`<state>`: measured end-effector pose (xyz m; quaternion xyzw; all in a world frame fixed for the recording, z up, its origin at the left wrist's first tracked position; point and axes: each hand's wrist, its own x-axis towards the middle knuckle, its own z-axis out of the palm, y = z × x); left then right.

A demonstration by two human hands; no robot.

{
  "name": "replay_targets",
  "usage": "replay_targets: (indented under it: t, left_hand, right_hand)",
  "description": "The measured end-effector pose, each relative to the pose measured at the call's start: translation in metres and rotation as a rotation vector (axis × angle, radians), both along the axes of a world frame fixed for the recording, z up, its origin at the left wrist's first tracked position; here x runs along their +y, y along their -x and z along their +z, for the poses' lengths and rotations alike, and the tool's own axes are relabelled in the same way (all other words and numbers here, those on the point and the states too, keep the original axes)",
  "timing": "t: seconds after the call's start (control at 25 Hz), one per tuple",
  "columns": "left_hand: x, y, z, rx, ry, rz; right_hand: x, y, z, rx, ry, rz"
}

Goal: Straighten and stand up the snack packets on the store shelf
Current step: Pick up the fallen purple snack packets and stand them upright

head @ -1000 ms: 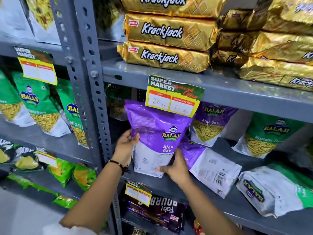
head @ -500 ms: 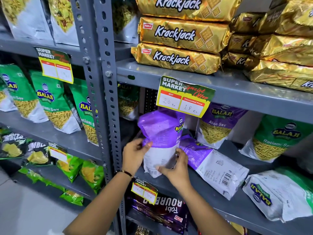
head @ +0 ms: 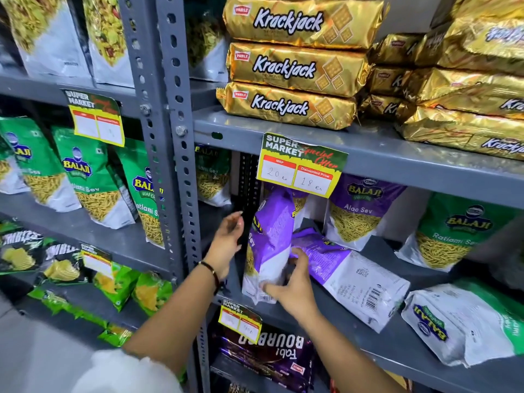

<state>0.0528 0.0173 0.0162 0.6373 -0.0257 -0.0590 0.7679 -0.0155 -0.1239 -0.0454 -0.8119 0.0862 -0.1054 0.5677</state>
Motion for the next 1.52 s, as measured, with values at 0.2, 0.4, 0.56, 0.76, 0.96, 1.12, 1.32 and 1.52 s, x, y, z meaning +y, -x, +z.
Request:
replay_targets:
  t: [0.2,0.4,0.56,0.76,0.96,1.12,1.32,1.52]
  left_hand:
    - [-0.02,-0.035,0.021,0.028,-0.038,-0.137]
    - [-0.023,-0.029,0.019,0.061,-0.077,-0.161]
    - [-0.01,-0.016,0.01,-0.012,-0.03,-0.012]
    - [-0.001,-0.01,0.0,-0.145,-0.092,0.06]
    - [-0.001,-0.008,0.004,-0.155,-0.098,0.101]
    - [-0.013,0.013,0.006,-0.134,-0.197,0.449]
    - [-0.063,0.074,0.016,-0.498,-0.301,0.465]
    - [-0.155,0.077,-0.026,0.071,-0.315,-0.032]
  right_hand:
    - [0.035,0.019,-0.006,0.018,0.112,-0.046]
    - [0.036,0.004,0.007,0.047,0.101,-0.03]
    - [-0.003,-0.019,0.025,0.186,-0.05,-0.044]
    - [-0.036,-0.037,0.035,0.338,-0.215,0.04]
    - [-0.035,-0.039,0.023,0.309,-0.247,0.117]
    - [-0.043,-0.03,0.029,0.231,-0.148,0.13]
    - [-0.086,-0.014,0.052,0.006,0.095,-0.094]
    - [-0.178,0.01,0.069,0.205,0.53,-0.108]
